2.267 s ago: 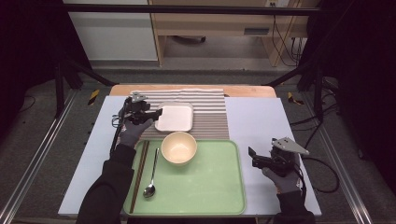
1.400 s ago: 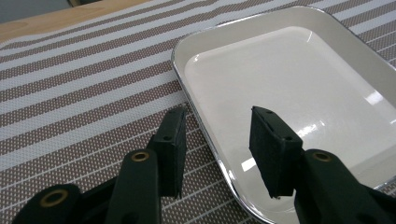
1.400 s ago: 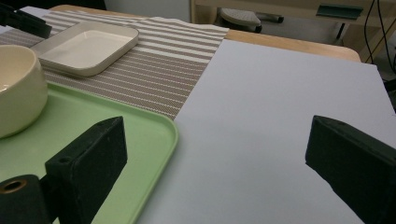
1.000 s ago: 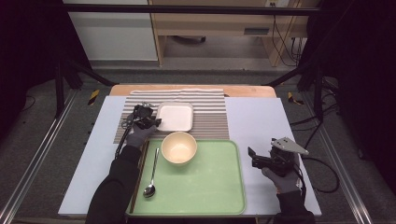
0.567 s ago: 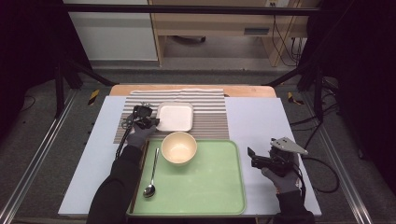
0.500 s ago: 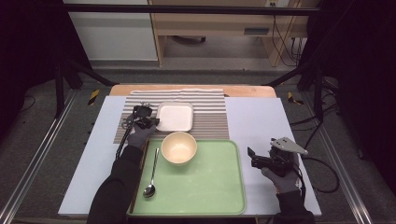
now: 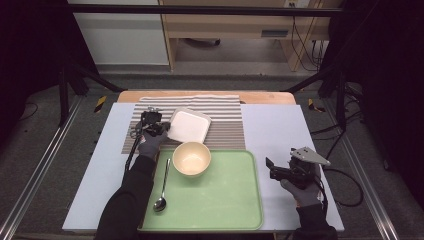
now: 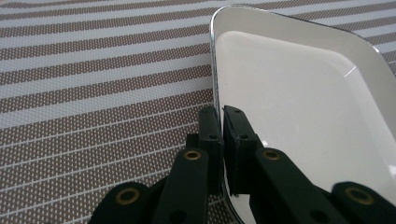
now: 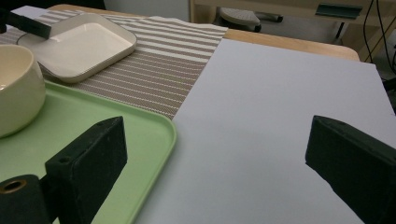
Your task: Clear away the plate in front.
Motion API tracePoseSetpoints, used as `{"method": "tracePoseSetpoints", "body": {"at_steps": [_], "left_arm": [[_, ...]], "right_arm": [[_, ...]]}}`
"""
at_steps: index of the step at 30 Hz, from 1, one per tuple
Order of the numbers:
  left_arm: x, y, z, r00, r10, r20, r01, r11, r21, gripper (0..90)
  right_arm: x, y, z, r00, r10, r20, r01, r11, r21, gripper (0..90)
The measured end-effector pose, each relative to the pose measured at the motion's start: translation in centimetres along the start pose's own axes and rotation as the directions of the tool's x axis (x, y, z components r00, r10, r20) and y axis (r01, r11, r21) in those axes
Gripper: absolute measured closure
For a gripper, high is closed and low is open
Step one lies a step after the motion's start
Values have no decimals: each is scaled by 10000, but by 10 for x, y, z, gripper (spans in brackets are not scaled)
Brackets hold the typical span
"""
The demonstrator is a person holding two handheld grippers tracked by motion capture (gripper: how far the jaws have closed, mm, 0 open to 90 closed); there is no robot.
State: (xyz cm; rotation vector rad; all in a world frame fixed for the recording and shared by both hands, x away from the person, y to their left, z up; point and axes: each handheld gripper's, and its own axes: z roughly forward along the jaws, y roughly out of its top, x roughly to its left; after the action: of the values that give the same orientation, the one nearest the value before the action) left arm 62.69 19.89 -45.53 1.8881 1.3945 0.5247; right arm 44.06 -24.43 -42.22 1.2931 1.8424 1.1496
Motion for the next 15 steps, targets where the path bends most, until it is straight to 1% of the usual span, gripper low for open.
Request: {"method": "tracePoseSetpoints", "body": {"at_steps": [1, 2, 5, 8, 9, 12, 15], "left_arm": [[-1, 1, -2, 10000, -72, 29, 72, 9999, -100, 869], [-1, 2, -4, 10000, -62, 61, 63, 9999, -152, 873], [-3, 4, -9, 9999, 111, 10, -110, 9997, -240, 879], [-3, 4, -12, 9998, 185, -51, -187, 9994, -287, 880], [-4, 5, -13, 9997, 207, -122, -212, 9990, -395, 880], [-4, 6, -17, 9998, 172, -58, -174, 9984, -531, 881], [-6, 8, -20, 9993, 298, -233, -312, 9976, -615, 882]], "right_arm": [[0, 0, 0, 10000, 2, -7, -2, 10000, 4, 56], [0, 0, 0, 10000, 5, 3, -5, 10000, 1, 56], [0, 0, 0, 10000, 2, 3, -2, 10000, -12, 56], [0, 0, 0, 10000, -8, 10, 8, 10000, -9, 56], [0, 0, 0, 10000, -5, 6, 5, 10000, -10, 56], [0, 0, 0, 10000, -8, 3, 8, 10000, -13, 56], [0, 0, 0, 10000, 7, -1, -7, 10000, -4, 56]]}}
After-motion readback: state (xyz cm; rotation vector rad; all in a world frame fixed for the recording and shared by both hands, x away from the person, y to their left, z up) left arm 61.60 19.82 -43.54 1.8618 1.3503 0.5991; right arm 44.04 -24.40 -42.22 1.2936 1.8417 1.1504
